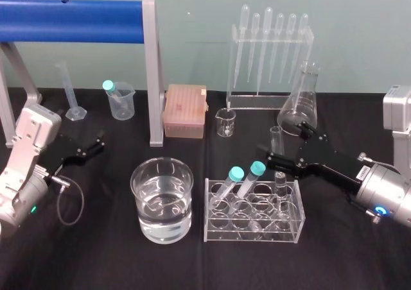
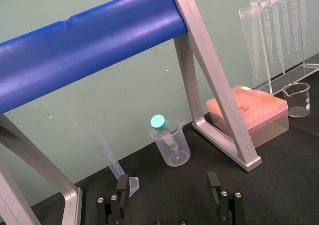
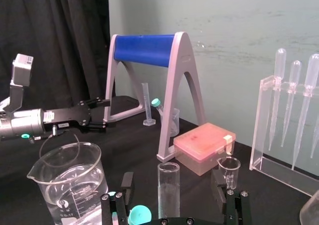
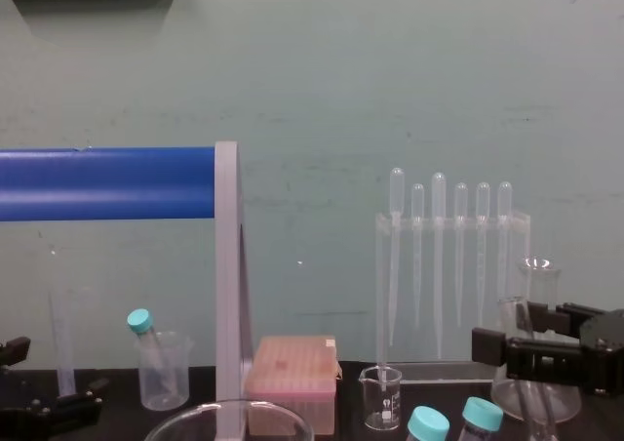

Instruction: Hold the test tube with one hand and immerse one end into the beaker, then return it to the test tube rack.

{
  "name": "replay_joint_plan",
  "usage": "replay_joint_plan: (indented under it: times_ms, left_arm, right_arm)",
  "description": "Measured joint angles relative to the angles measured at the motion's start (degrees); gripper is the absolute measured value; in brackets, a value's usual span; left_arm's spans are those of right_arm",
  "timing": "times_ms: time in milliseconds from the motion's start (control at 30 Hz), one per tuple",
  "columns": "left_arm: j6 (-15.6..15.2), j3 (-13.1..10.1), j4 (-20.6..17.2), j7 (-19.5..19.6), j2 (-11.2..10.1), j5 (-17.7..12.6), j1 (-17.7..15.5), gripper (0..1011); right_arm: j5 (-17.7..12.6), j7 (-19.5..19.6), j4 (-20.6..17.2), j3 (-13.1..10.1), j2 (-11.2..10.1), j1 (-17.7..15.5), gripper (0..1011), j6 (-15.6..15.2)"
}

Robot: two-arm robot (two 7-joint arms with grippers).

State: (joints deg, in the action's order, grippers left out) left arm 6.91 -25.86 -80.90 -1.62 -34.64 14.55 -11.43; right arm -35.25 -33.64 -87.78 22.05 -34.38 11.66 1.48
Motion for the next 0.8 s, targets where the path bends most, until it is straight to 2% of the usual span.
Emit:
replay_joint_plan:
  times_ms: [800]
  left_arm:
    - [0.0, 0.0, 0.0, 0.0, 0.0, 0.0, 0.0, 1000]
  right_arm:
    - [0.4, -0.4, 1.3, 0.4, 0.3, 0.8, 1000, -1.3]
